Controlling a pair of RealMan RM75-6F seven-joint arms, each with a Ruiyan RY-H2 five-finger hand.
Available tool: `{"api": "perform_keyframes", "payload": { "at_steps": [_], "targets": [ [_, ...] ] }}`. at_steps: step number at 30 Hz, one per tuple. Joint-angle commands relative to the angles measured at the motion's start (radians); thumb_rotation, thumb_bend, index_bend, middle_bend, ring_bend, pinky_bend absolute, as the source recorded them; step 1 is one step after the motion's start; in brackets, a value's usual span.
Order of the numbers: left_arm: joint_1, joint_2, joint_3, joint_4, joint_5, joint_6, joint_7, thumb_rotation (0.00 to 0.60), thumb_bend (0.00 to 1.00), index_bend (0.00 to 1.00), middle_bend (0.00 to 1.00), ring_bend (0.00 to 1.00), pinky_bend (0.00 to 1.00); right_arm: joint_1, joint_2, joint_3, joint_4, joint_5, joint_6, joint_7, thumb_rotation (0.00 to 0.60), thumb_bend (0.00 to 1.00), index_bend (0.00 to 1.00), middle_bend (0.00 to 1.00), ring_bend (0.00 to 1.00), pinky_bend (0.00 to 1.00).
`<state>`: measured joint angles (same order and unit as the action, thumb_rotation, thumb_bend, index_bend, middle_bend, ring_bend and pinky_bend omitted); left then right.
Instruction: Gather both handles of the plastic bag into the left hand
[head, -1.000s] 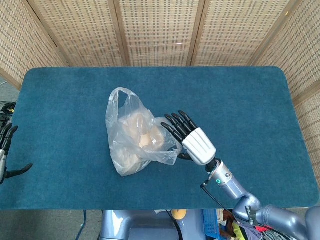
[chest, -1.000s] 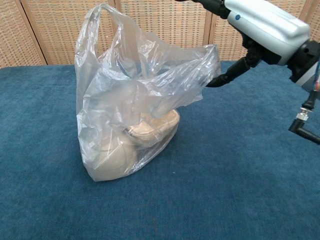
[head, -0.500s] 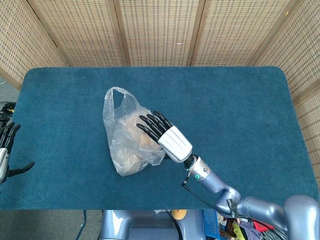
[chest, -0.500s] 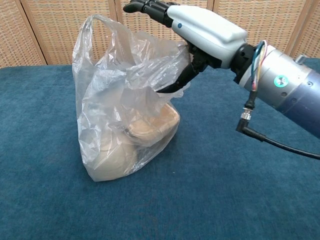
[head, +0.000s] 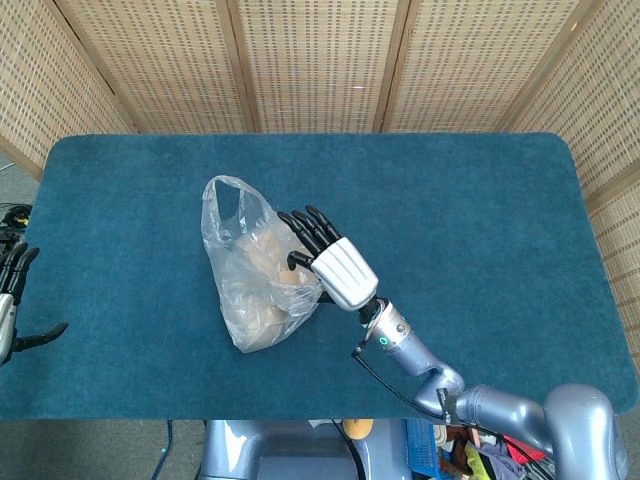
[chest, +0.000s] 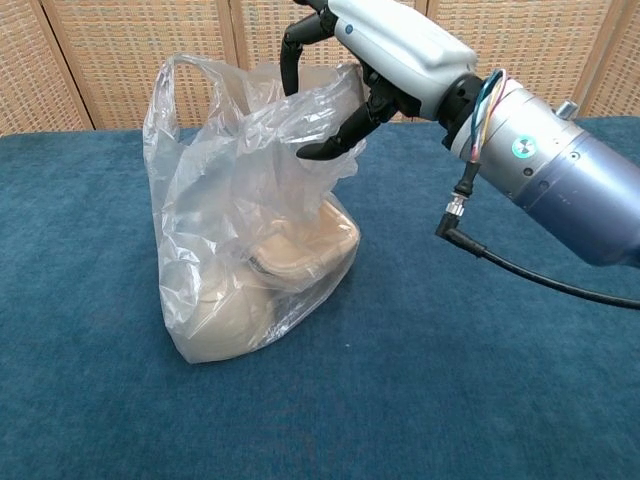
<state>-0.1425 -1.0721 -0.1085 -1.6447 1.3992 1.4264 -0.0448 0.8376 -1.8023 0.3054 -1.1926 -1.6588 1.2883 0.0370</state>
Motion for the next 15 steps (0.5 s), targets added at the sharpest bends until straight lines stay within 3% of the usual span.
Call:
{"api": "perform_keyframes", "payload": {
  "at_steps": [1, 4, 9, 15],
  "targets": [
    [0.000, 0.000, 0.000, 0.000, 0.000, 0.000, -0.001, 0.600, 0.10, 0.00, 0.00, 0.00, 0.00, -0.001, -0.013, 0.006, 0.005, 0.017, 0.017, 0.016, 0.600, 0.23, 0.54, 0.01, 0.00, 0.00],
    [0.000, -0.001, 0.000, 0.001, -0.002, 0.000, 0.000, 0.600, 0.10, 0.00, 0.00, 0.00, 0.00, -0.004, -0.022, 0.015, 0.003, 0.037, 0.034, 0.032, 0.600, 0.26, 0.54, 0.01, 0.00, 0.00],
    [-0.002, -0.003, 0.002, 0.004, -0.002, -0.003, 0.003, 0.600, 0.10, 0.00, 0.00, 0.00, 0.00, -0.017, -0.035, 0.048, -0.004, 0.090, 0.069, 0.055, 0.600, 0.43, 0.52, 0.02, 0.00, 0.00],
    [-0.003, -0.005, 0.003, 0.003, -0.001, -0.003, 0.005, 0.600, 0.10, 0.00, 0.00, 0.00, 0.00, -0.032, -0.027, 0.057, -0.014, 0.122, 0.088, 0.077, 0.600, 0.45, 0.52, 0.03, 0.00, 0.00]
  ]
}}
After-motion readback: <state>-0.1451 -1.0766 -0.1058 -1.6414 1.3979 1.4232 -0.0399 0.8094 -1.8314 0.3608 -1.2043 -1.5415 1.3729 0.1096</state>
